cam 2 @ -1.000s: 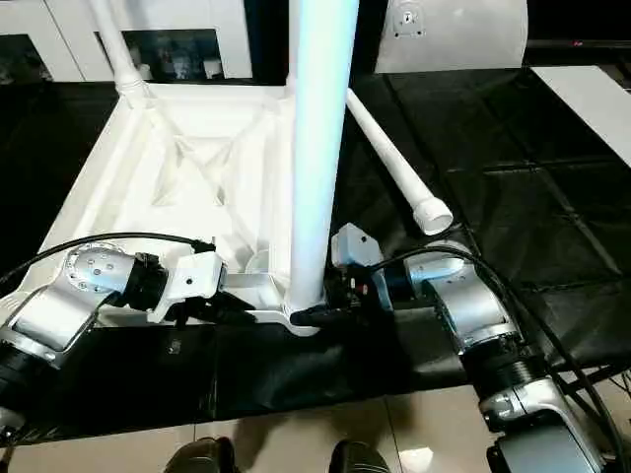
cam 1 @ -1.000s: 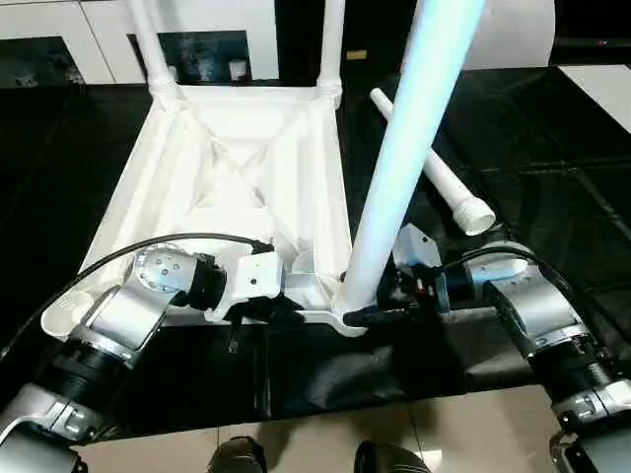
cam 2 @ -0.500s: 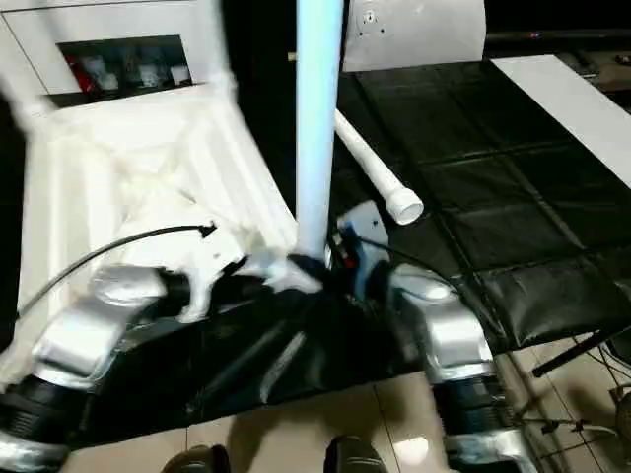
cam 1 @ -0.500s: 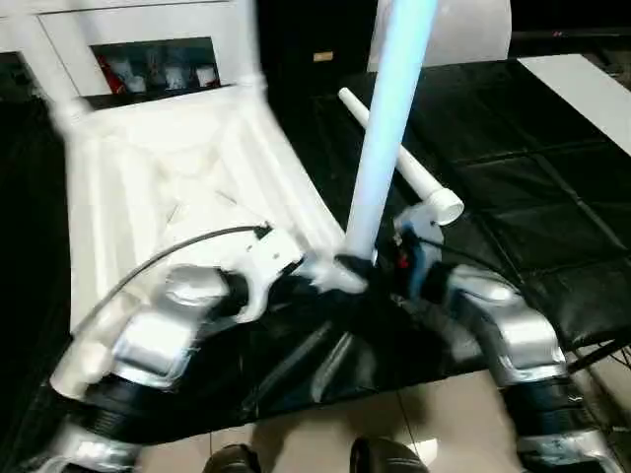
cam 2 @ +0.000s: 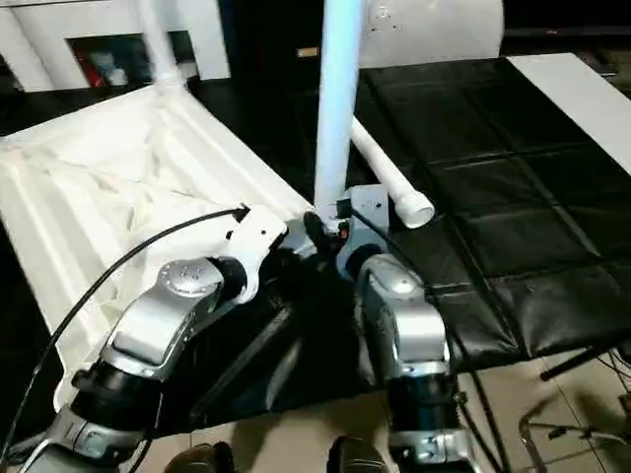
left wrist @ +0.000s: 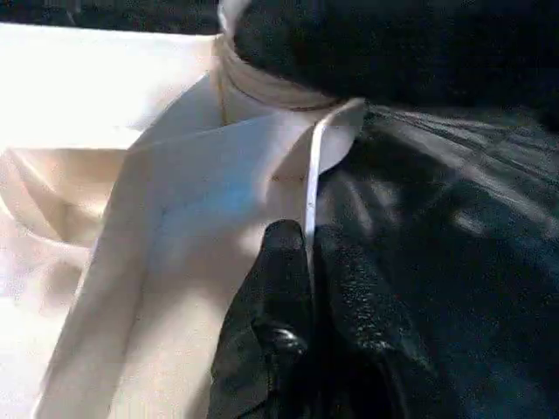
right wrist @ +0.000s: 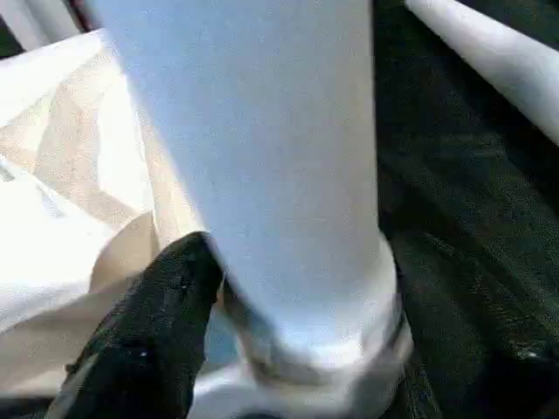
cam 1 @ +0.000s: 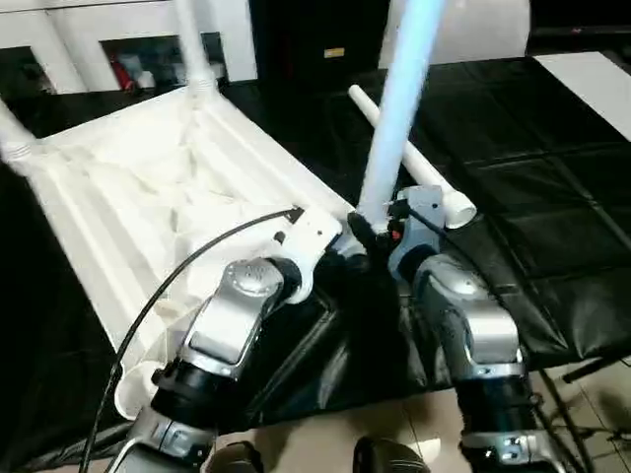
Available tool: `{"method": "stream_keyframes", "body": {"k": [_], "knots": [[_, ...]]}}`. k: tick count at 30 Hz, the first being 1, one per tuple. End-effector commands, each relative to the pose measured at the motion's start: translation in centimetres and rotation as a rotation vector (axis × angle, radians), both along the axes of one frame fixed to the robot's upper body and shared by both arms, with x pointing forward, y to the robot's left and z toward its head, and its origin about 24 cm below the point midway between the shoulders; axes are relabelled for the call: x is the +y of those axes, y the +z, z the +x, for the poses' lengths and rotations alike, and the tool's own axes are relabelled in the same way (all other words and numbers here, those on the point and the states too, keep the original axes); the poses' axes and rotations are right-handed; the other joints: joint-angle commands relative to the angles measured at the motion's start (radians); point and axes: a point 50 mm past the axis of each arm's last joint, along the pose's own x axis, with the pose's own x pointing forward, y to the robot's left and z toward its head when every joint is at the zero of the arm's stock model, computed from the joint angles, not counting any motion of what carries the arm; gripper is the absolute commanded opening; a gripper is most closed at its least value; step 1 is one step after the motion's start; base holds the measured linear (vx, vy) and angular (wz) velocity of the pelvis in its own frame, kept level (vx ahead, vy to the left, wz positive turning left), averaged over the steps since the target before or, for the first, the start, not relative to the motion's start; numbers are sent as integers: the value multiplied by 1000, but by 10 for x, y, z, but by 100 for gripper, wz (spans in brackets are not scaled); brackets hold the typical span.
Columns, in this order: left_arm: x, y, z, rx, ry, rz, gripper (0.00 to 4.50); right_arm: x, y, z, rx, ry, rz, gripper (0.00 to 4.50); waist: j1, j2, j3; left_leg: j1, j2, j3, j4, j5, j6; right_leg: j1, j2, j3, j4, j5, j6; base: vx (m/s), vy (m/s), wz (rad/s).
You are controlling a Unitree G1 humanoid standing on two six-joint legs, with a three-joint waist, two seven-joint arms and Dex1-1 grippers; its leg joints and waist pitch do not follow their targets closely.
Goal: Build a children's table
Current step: Rotate leg to tighten, then rotate table base
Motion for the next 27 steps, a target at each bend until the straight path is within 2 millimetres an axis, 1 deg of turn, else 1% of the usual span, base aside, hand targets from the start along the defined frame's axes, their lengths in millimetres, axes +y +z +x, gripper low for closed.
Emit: {"method": "stream_keyframes", "body": {"k": [1,2,3,4,5,6,7,8,9,10,11,12,13,14,15,16,17,18,19,20,23,24,25,26,27], "knots": [[-14,18,2,-100,-44,-38,0,31,-12,-10,72,134,33,371,4,-3,-65,-2,8,-3,-58,-136,40,63,-43,37,-75,-129,-174,0,0,0],[-13,18,2,-108,-61,-37,0,27,-9,-8,39,121,15,384,5,-1,-65,0,9,-3,-58,-145,38,60,-45,38,-78,-151,-171,0,0,0],[-13,18,2,-118,-90,-39,0,19,-4,-5,3,104,24,384,4,-4,-67,1,9,-1,-56,-140,36,59,-44,39,-77,-143,-172,0,0,0],[-13,18,2,-118,-90,-39,0,19,-4,-5,3,104,24,394,4,-3,-66,0,9,-1,-57,-133,38,60,-43,40,-74,-127,-175,0,0,0],[-13,18,2,-121,-104,-40,0,16,-2,-5,-5,99,42,408,5,-3,-67,0,9,-1,-56,-127,40,61,-43,39,-73,-115,-177,0,0,0],[-12,17,2,-119,-102,-39,0,9,2,-4,-24,65,43,408,6,-3,-67,0,9,-1,-55,-121,41,61,-43,39,-72,-104,-178,0,0,0],[-11,17,3,-114,-93,-58,0,3,6,-4,-44,41,48,417,7,-1,-67,1,10,-1,-55,-115,42,60,-42,40,-70,-88,-182,0,0,0],[-11,17,3,-113,-92,-61,0,3,6,-4,-46,37,49,423,8,-3,-67,2,10,1,-55,-111,46,59,-41,40,-70,-73,-186,0,0,0],[-10,17,4,-108,-73,-80,0,-2,9,-5,-65,24,44,428,10,-3,-68,3,10,1,-53,-108,48,59,-42,41,-69,-66,-189,0,0,0],[-10,17,4,-105,-70,-89,27,-5,11,-6,-74,18,42,446,11,-4,-69,0,9,2,-52,-94,51,62,-41,41,-66,-46,-193,0,0,0],[-9,17,5,-99,-65,-106,43,-9,14,-7,-91,6,36,449,13,-6,-70,-2,8,2,-51,-77,54,65,-40,41,-64,-25,-194,0,0,0],[-9,18,4,-65,-53,-184,54,-22,21,-13,-135,-34,13,450,15,-4,-72,-1,8,2,-50,-69,56,65,-40,41,-61,-9,-196,0,0,0],[-9,18,4,-64,-54,-190,54,-24,22,-14,-139,-39,12,450,20,-5,-75,-2,7,2,-46,-41,65,67,-39,41,-57,37,-199,0,0,0],[-9,19,4,-60,-54,-213,57,-28,24,-16,-156,-59,11,450,20,-4,-76,-4,9,1,-47,-30,74,66,-39,40,-53,72,-212,0,0,0],[-8,21,4,-79,-49,-240,65,-35,26,-18,-173,-91,5,450,20,-6,-75,-4,9,1,-46,-37,78,64,-38,39,-54,75,-216,0,0,0],[-8,22,5,-88,-47,-248,78,-38,27,-19,-179,-102,3,450,20,-6,-72,-4,8,2,-47,-59,81,64,-38,39,-58,52,-214,0,0,0],[-7,23,5,-93,-42,-269,78,-42,28,-20,-179,-132,12,450,19,-7,-71,-5,8,1,-48,-77,80,65,-40,39,-60,22,-210,0,0,0],[-6,23,5,-95,-41,-275,78,-43,28,-21,-179,-139,14,450,20,-5,-69,-5,7,2,-49,-85,78,64,-41,39,-62,2,-205,0,0,0],[-2,25,6,-106,-32,-327,78,-52,31,-23,-177,-179,50,450,19,-4,-69,-3,8,2,-50,-102,73,62,-41,38,-66,-35,-197,0,0,0],[-2,25,6,-108,-31,-334,78,-53,31,-24,-176,-183,55,450,19,-7,-69,-4,7,2,-50,-113,69,63,-42,39,-69,-65,-188,0,0,0],[2,25,7,-113,-17,-348,78,-57,32,-25,-180,-193,68,450,16,-7,-69,-4,7,1,-51,-120,59,60,-39,38,-70,-91,-170,0,0,0],[13,23,9,-112,27,-339,78,-60,31,-28,-174,-200,62,450,16,2,-69,-3,7,0,-51,-118,54,60,-38,37,-70,-85,-165,0,0,0],[13,23,9,-112,27,-339,78,-60,31,-28,-174,-200,62,450,14,-2,-70,-2,7,2,-50,-114,56,59,-37,38,-71,-73,-165,0,0,0],[20,22,10,-110,57,-324,78,-62,29,-30,-163,-201,54,450,16,-3,-72,-4,6,0,-49,-100,57,63,-38,38,-67,-49,-167,0,0,0],[42,20,13,-125,134,-256,78,-63,24,-33,-132,-196,26,450,15,-2,-73,-4,6,0,-48,-89,59,63,-36,37,-65,-26,-172,0,0,0]]}}
